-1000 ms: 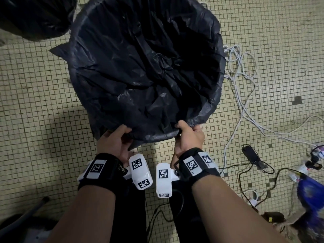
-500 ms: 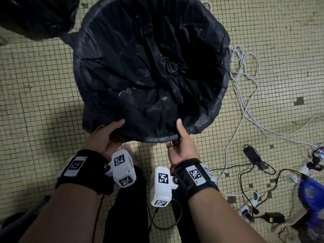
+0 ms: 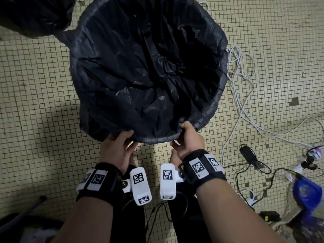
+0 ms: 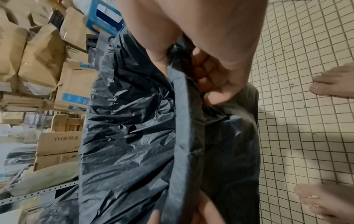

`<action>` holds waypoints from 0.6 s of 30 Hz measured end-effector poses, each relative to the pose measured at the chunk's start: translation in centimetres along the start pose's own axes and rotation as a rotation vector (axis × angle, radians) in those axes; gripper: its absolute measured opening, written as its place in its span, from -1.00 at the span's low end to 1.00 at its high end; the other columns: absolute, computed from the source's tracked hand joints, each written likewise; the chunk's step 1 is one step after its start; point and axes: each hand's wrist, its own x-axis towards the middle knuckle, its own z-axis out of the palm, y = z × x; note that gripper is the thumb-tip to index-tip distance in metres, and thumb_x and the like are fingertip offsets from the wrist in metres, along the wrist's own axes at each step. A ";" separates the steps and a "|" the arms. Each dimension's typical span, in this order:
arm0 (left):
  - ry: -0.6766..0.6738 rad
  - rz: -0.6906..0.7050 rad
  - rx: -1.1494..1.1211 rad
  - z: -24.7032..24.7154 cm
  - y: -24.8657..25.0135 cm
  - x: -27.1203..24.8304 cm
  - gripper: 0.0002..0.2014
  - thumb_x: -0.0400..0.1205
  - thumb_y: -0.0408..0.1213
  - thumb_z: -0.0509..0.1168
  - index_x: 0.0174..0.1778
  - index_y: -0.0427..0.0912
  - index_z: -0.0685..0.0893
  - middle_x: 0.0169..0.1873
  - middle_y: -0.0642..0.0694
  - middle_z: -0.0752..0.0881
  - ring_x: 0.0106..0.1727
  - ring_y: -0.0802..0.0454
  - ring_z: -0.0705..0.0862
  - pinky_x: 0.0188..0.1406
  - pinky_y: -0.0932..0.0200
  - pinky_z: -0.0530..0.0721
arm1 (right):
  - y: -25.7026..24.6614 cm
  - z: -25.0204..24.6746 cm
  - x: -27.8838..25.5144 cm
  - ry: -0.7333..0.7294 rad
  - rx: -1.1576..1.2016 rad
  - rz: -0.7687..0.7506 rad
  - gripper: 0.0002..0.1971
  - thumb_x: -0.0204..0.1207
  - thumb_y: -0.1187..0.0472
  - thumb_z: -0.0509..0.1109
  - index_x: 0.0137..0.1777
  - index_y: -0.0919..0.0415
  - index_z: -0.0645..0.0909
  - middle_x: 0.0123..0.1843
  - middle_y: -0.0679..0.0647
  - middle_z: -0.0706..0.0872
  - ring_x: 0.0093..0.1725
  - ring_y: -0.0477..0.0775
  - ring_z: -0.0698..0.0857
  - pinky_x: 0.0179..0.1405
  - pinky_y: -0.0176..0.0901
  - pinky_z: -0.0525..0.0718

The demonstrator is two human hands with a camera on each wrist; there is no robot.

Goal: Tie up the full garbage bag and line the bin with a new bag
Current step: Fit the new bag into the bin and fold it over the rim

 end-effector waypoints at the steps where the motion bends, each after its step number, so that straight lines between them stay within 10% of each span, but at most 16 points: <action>1: 0.011 0.002 -0.001 0.0 0.1 0.1 -0.82 0.58 -0.48 0.43 0.08 -0.27 0.70 -0.07 -0.19 0.82 -0.06 -0.06 0.83 -0.22 0.13 0.79 | 0.0 0.2 0.2 0.012 0.000 0.000 -0.81 0.38 0.35 0.48 -0.02 0.35 0.64 -0.13 0.26 0.82 -0.26 0.21 0.78 -0.48 -0.11 0.70; 18: -0.021 0.043 -0.059 0.2 0.2 -0.3 -0.82 0.50 -0.54 0.47 -0.11 -0.17 0.75 -0.19 -0.12 0.83 -0.17 -0.01 0.83 -0.21 0.13 0.78 | 2.0 -0.8 -0.3 -0.128 0.191 -0.084 -0.85 0.41 0.41 0.47 -0.04 0.32 0.61 -0.26 0.16 0.78 -0.26 0.09 0.77 -0.26 -0.07 0.73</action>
